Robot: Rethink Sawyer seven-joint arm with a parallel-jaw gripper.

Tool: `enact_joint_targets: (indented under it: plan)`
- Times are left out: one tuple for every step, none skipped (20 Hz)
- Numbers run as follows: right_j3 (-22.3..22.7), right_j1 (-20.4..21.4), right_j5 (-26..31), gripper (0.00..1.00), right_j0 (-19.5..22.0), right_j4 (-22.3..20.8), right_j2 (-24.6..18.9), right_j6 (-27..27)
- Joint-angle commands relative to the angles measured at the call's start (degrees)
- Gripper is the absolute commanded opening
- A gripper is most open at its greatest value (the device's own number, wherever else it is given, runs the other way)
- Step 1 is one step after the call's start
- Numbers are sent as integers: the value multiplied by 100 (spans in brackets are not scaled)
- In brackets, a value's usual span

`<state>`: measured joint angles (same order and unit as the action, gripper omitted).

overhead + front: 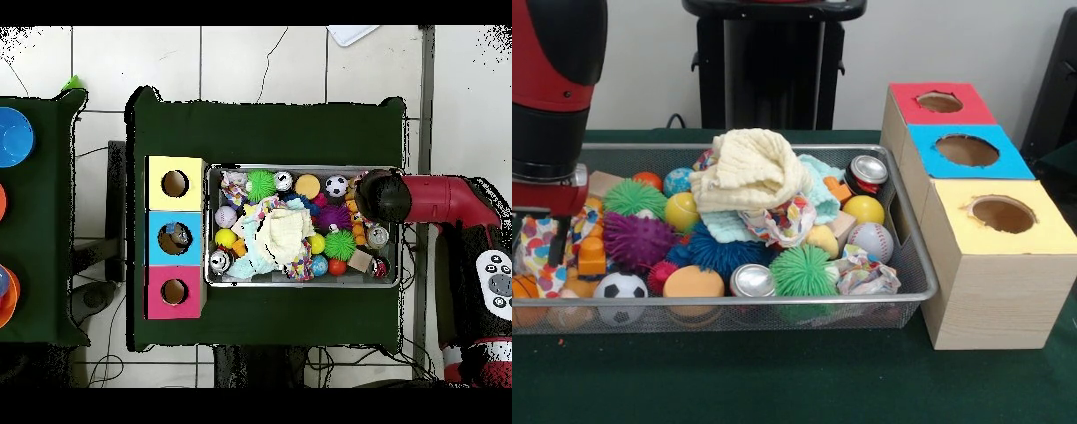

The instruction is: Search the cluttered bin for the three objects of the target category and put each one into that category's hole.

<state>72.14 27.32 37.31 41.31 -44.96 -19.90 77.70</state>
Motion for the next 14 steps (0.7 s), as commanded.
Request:
enact_joint_targets:
  plan:
    - [1, -311, 709, 100, 98, -190, -11, -1225]
    - [34, -322, 690, 100, 94, -186, 17, -1138]
    - [65, -334, 703, 100, 86, -178, 43, -1078]
    - [95, -346, 715, 100, 78, -170, 70, -1017]
    - [134, -355, 713, 100, 67, -162, 97, -954]
    - [174, -364, 712, 100, 56, -153, 124, -891]
    - [213, -368, 686, 100, 46, -137, 143, -808]
    - [252, -372, 661, 100, 37, -120, 163, -725]
    - [281, -380, 642, 100, 20, -111, 176, -655]
    - [309, -391, 633, 100, 8, -97, 190, -599]
    - [330, -397, 622, 100, -12, -93, 209, -533]
    - [348, -397, 631, 100, -31, -82, 229, -485]
    - [340, -405, 668, 100, -45, -52, 235, -453]
    - [347, -410, 672, 100, -57, -43, 246, -428]
